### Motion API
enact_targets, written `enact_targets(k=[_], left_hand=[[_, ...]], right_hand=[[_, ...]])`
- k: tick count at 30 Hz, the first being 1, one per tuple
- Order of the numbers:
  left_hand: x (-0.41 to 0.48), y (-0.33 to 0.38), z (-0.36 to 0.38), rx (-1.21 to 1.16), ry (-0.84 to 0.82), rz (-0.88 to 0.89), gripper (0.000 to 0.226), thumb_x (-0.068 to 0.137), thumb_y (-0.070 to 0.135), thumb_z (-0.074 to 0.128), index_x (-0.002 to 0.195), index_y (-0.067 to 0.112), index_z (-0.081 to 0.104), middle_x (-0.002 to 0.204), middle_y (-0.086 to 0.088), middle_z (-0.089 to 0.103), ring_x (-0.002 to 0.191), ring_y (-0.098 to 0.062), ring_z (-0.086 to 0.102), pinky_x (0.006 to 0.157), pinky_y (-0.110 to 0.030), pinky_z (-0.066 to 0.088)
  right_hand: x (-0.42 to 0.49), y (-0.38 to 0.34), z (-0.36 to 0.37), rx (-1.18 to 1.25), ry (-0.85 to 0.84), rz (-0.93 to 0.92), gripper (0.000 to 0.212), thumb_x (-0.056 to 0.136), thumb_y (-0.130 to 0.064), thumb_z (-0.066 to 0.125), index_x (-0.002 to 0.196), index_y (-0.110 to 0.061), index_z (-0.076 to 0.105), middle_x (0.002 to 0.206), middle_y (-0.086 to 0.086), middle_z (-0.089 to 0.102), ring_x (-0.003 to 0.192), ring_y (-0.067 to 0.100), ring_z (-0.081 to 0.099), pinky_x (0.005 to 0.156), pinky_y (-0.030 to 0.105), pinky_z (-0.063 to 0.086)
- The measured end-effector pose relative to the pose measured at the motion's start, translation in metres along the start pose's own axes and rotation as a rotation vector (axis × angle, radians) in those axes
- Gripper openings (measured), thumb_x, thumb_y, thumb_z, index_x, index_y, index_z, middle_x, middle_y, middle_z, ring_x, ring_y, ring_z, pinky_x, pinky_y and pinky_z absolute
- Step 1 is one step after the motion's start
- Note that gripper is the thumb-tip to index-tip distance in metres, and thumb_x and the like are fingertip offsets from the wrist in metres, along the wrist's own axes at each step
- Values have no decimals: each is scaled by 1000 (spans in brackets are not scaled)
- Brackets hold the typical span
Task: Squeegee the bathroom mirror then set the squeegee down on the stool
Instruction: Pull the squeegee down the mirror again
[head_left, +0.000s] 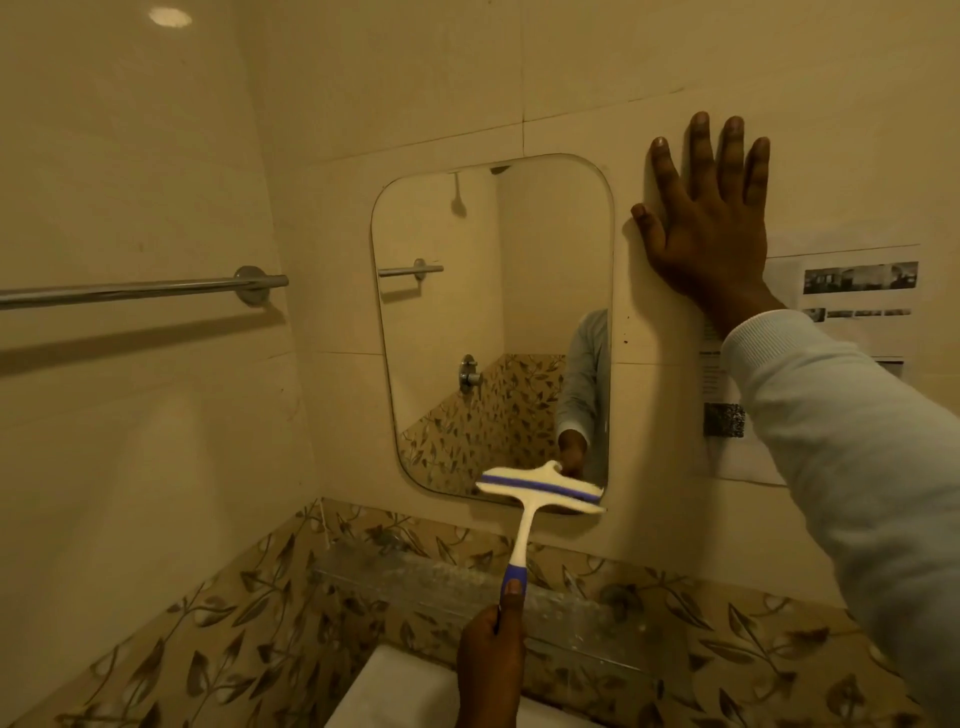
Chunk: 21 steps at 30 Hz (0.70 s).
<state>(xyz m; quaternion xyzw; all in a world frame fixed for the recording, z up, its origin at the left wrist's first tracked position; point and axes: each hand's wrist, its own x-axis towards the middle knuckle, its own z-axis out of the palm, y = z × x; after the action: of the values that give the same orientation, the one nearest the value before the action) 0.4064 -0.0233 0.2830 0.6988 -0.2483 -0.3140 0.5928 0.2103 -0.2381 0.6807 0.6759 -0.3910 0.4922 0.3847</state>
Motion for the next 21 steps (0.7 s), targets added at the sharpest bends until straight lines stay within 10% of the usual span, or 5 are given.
enact_targets(k=[21], left_hand=[[69, 343, -100, -450, 80, 539, 62, 85, 76, 55, 80, 15, 65, 55, 5, 54, 39, -8, 40, 38, -21, 32]], right_hand=[[-3, 1, 0, 8, 2, 7, 78, 106, -66, 22, 172, -24, 13, 179, 16, 2, 164, 44, 0, 131, 63, 2]])
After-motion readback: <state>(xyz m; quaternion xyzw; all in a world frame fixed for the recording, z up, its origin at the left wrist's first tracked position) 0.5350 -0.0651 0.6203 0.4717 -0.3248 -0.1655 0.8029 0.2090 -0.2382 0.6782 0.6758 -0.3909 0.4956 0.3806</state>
